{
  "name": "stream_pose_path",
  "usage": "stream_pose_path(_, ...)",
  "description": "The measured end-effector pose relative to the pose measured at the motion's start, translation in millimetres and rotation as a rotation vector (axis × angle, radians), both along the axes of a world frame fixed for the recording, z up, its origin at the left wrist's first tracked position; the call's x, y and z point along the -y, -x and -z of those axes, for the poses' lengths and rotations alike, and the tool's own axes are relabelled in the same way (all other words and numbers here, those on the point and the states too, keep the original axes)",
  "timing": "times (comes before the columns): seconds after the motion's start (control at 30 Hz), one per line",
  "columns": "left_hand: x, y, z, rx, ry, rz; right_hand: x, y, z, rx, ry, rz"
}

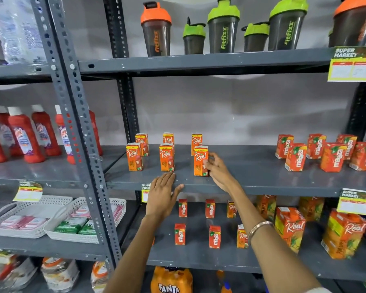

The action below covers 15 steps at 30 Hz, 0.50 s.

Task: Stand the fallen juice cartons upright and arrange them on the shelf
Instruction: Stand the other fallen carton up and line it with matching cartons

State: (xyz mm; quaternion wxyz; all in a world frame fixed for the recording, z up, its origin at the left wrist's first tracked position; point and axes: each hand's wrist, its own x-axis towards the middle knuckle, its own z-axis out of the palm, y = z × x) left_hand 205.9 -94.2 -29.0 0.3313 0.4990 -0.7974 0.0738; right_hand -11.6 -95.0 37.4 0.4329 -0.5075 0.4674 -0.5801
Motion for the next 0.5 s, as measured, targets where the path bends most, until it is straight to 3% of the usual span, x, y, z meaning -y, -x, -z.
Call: stream_pose_path(0.5,3,1,-1,-0.082,-0.026,0.036,31,-3,-4,-0.303,0.003,0.065)
